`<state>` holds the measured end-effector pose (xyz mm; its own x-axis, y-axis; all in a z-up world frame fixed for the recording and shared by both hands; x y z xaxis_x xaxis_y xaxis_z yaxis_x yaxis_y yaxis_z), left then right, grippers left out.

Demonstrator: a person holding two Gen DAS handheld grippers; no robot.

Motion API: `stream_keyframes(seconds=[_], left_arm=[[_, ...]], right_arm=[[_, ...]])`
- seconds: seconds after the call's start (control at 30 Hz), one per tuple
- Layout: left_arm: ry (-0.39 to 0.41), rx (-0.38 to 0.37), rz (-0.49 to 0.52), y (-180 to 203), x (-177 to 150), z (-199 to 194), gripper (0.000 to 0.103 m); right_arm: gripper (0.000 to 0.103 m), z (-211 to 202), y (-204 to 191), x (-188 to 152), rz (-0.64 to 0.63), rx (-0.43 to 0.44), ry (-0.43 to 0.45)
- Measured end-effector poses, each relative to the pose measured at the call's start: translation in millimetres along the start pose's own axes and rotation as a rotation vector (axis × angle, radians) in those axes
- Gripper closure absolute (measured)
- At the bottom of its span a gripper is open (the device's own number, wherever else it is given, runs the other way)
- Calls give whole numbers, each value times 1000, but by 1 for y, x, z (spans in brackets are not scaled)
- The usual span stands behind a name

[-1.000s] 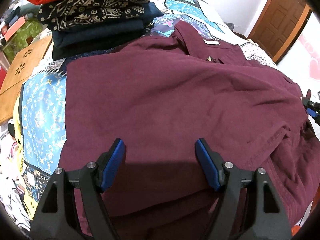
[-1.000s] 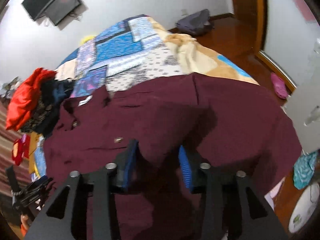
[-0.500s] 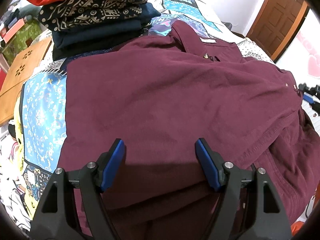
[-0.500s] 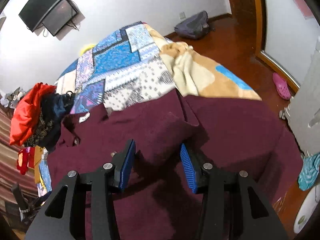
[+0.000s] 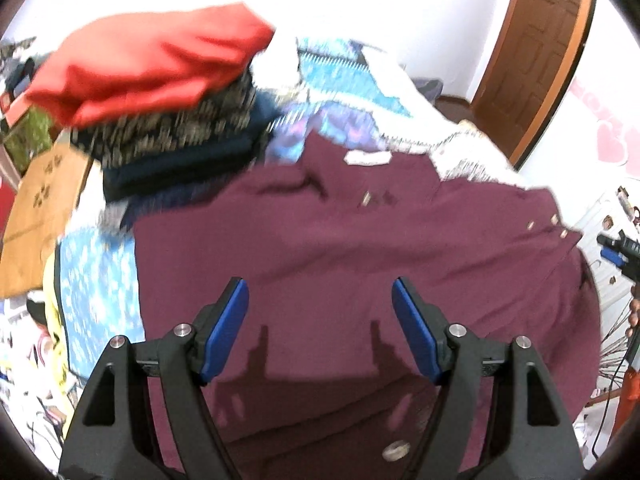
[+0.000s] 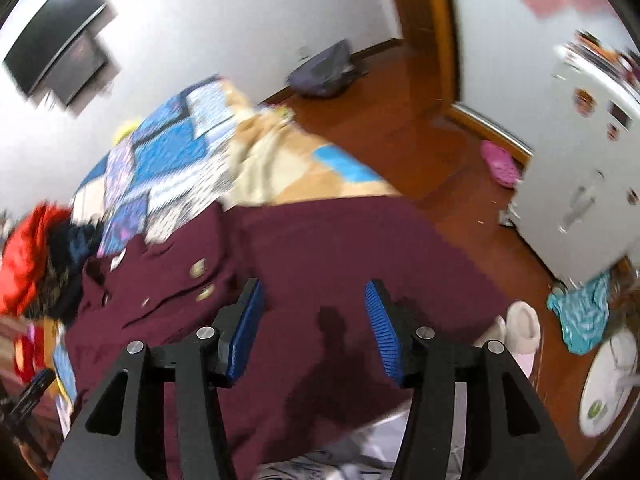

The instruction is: Fold large clothes

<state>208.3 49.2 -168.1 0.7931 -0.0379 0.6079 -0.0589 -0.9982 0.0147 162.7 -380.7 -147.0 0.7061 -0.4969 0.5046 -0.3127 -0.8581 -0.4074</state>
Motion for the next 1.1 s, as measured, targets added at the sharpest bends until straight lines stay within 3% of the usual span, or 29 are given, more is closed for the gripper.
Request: stream_keyframes(seconds=[0.2,0.37,0.53,0.8,0.97,1.1], left_arm=[[52,-36,4,29,27,-6,29],[18,-64,9,49,29,6,29],[-14,-49,41,60,22,16,29],[-23,8,88,60,10,19,29],[-43,-8,46,52,7,27,29],[-61,-18,24,47,4,34,29]], right_arm=[[50,-10,64,-3,183,-24,13],[50,5,108,-18,348,8,-24],[50,30,128,-24,477,74,-63],[47,32,107,6,408,54,-42],[31,51,105,8,384,22,-71],[29,61,99,9,341,-41,-63]])
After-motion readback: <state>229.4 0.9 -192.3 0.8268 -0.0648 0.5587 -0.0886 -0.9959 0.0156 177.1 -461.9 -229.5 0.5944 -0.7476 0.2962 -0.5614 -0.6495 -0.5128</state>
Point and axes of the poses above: each gripper's, at about its wrist camera, not at the fingertips, and z roughly the way its jaws point, y to its right, x to its top, the point moved 1 cm from there along z, roughly the way its jaws point, and after that the axes turned 6 degrees about x, right-handed, at the moved point
